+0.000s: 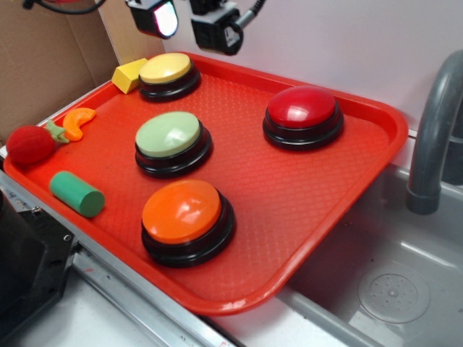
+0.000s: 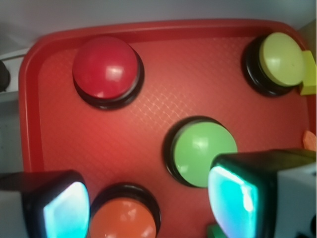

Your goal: Push the red button.

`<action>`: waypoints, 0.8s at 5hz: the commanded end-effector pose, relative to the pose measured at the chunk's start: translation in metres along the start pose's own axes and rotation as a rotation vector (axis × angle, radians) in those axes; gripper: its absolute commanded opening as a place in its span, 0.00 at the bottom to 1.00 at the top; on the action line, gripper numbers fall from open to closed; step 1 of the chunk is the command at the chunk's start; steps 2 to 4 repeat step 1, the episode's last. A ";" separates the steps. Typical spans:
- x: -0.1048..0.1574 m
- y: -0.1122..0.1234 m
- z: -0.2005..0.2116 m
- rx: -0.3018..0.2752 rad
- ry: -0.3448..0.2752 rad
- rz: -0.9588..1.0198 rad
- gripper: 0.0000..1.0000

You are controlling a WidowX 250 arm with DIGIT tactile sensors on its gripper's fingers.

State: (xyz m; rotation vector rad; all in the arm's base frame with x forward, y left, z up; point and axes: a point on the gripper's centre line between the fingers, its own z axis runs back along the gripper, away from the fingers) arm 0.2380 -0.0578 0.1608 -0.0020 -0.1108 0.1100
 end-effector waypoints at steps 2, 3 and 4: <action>-0.003 0.001 0.023 -0.032 -0.045 -0.001 1.00; -0.003 0.001 0.023 -0.032 -0.045 -0.001 1.00; -0.003 0.001 0.023 -0.032 -0.045 -0.001 1.00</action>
